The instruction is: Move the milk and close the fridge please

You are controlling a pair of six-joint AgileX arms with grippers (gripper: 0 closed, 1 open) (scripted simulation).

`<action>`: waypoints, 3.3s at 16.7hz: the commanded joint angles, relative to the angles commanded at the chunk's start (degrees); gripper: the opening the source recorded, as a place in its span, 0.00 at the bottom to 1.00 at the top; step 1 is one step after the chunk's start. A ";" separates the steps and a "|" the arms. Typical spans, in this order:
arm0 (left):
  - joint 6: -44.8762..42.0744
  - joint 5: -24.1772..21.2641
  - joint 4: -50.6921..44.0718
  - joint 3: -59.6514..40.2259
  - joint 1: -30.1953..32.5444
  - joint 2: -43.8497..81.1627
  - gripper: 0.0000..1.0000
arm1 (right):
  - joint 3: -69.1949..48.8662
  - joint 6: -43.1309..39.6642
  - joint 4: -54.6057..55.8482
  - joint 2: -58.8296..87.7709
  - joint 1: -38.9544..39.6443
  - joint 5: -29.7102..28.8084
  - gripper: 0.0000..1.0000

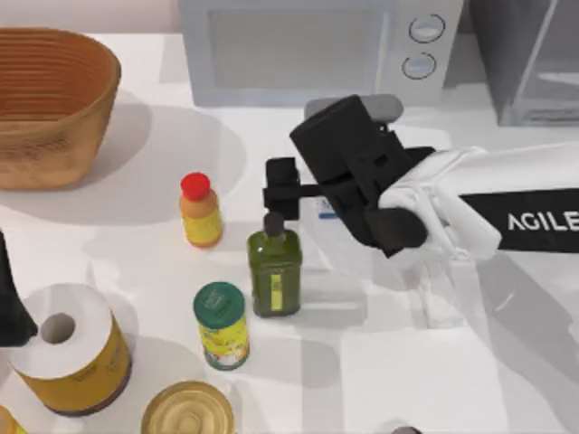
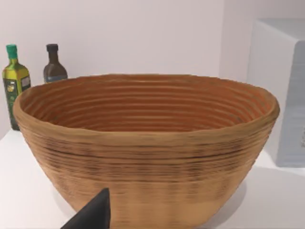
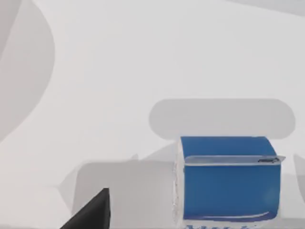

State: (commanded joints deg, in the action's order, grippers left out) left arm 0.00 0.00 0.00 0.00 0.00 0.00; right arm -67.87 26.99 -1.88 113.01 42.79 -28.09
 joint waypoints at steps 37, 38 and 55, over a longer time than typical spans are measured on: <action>0.00 0.00 0.00 0.00 0.00 0.00 1.00 | -4.75 -2.04 3.69 7.21 -2.53 1.68 0.00; 0.00 0.00 0.00 0.00 0.00 0.00 1.00 | -5.07 -2.07 3.08 6.73 -2.55 1.68 0.00; 0.00 0.00 0.00 0.00 0.00 0.00 1.00 | 7.05 -9.71 12.44 -3.53 -15.38 7.11 0.00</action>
State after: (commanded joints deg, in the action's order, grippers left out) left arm 0.00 0.00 0.00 0.00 0.00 0.00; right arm -60.82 17.28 10.56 109.49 27.41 -20.98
